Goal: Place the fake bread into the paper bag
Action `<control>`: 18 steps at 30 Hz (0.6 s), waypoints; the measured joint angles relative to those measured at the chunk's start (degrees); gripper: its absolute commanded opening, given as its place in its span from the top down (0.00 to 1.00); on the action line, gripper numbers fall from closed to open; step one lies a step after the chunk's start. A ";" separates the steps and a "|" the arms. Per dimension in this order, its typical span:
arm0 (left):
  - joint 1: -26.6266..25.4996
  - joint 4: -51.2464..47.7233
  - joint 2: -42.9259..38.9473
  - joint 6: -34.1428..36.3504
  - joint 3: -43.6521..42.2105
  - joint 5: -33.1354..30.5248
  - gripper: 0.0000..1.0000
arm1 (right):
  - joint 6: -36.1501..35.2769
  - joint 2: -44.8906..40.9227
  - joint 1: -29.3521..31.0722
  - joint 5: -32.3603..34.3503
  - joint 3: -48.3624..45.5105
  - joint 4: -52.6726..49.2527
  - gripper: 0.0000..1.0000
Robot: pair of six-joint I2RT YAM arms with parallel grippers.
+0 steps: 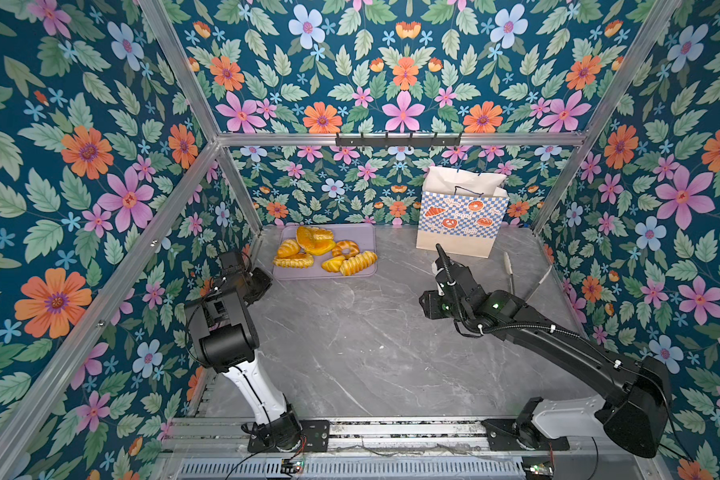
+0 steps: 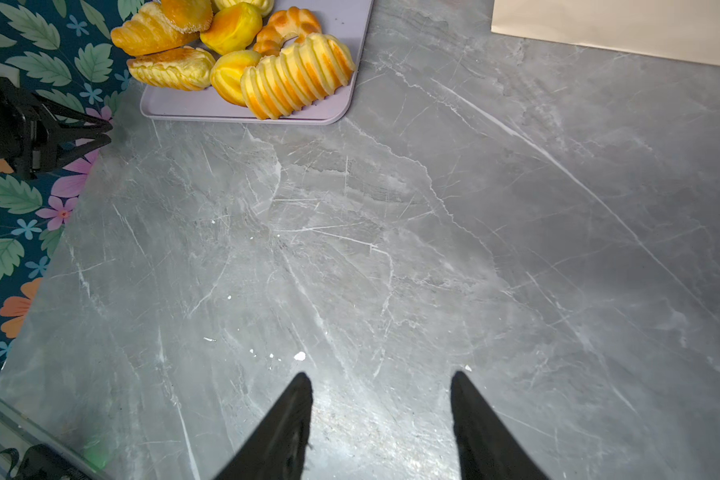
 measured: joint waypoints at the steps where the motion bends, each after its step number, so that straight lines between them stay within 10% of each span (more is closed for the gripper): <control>1: 0.00 0.76 0.59 -1.33 -0.07 0.74 0.75 | 0.00 -0.09 0.00 0.17 -0.04 0.04 0.46; 18: -0.39 7.69 5.49 -12.28 1.70 3.04 0.75 | 0.20 -2.45 0.00 1.97 -0.98 0.85 0.45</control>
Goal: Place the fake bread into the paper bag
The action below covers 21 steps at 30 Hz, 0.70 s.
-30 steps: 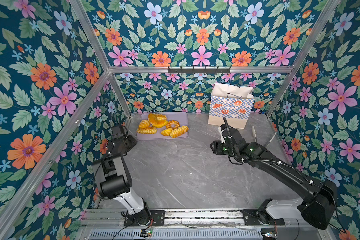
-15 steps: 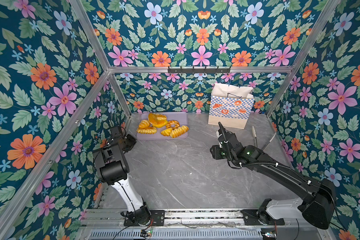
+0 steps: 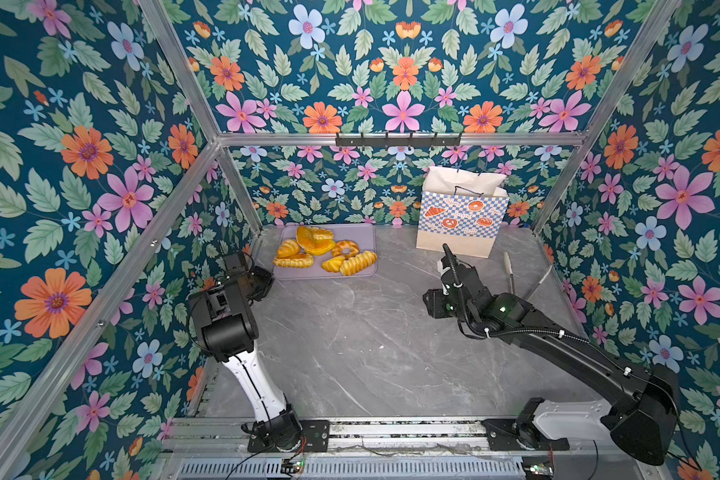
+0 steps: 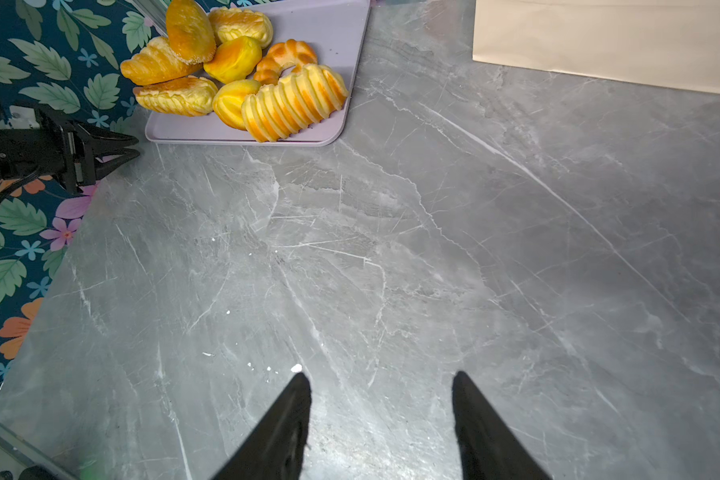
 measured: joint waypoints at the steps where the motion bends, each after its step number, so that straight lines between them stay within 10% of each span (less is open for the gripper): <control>1: -0.13 0.48 0.00 -0.26 0.00 0.09 0.75 | 0.00 0.11 0.00 0.00 0.07 0.00 0.45; 21: -1.81 4.48 4.46 -3.19 2.40 0.00 0.79 | 0.02 0.35 0.00 0.72 0.28 -0.09 0.45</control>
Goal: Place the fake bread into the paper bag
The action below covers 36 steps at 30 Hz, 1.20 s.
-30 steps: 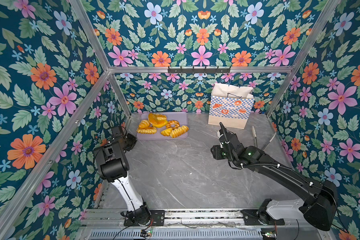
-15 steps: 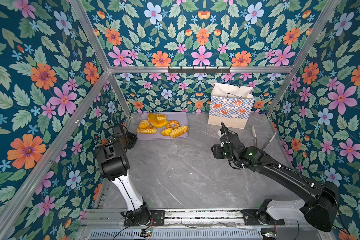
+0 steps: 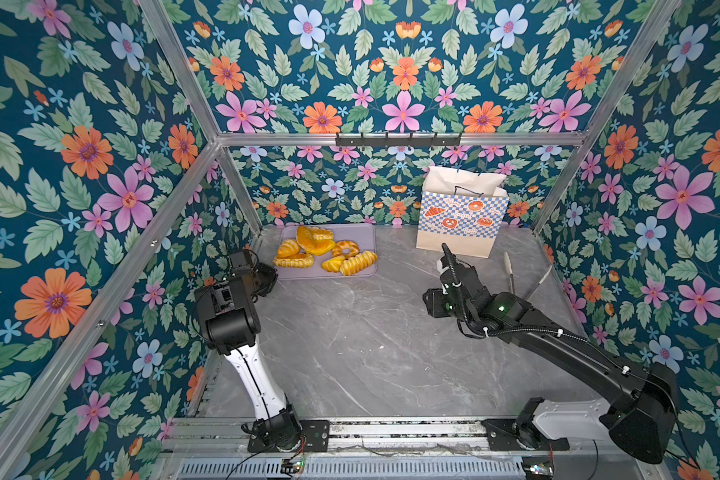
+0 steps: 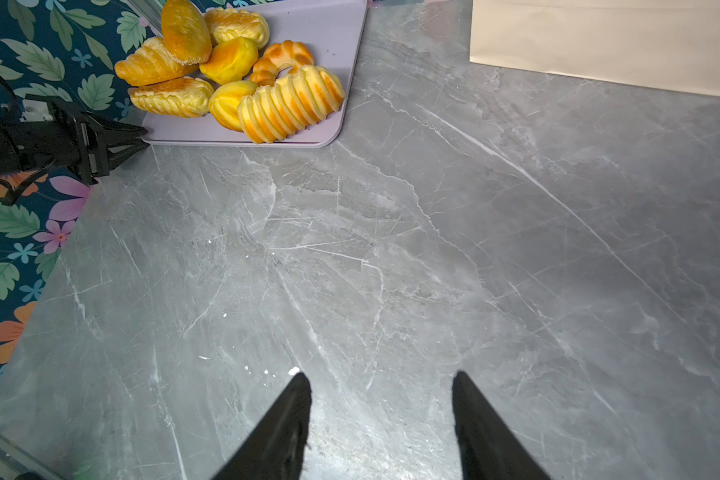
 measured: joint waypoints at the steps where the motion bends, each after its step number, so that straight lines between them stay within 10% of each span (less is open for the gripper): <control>1: -0.04 0.22 0.15 0.00 0.00 -0.15 0.79 | 0.00 -0.11 0.00 0.15 -0.07 0.04 0.45; 36: -1.99 -1.20 -0.26 5.16 -0.59 -3.69 1.00 | 0.00 -2.27 -0.15 4.90 -2.43 1.18 0.44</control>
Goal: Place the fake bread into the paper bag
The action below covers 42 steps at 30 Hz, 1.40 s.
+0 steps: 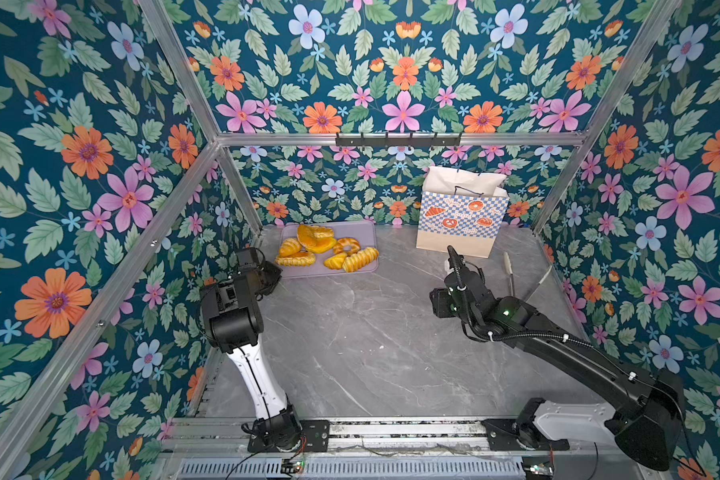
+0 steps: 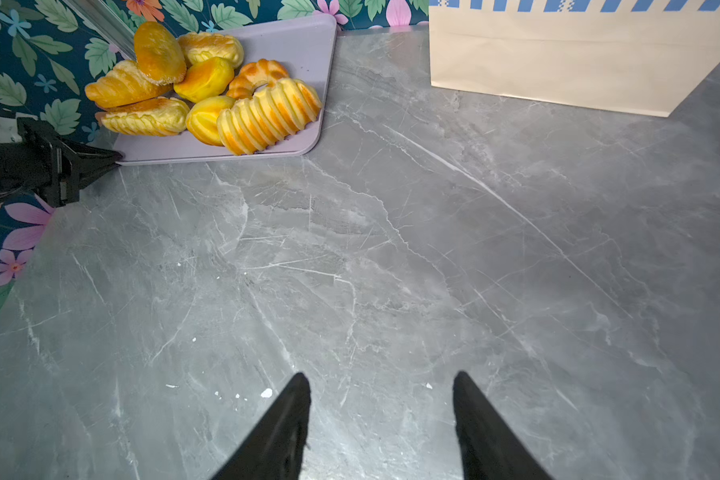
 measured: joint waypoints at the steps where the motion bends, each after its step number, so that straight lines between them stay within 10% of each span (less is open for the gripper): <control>1: 0.00 0.02 -0.46 0.11 -0.63 0.00 1.00 | 0.00 0.00 0.00 0.02 0.00 0.17 0.44; 28: -1.44 6.38 -24.33 3.41 -33.64 4.39 1.00 | 0.92 -2.86 -1.70 0.04 -2.73 0.63 0.44; 42: -17.86 5.14 -37.92 -1.99 -45.70 0.72 1.00 | 1.49 -14.49 -6.69 0.31 -7.87 -0.72 0.39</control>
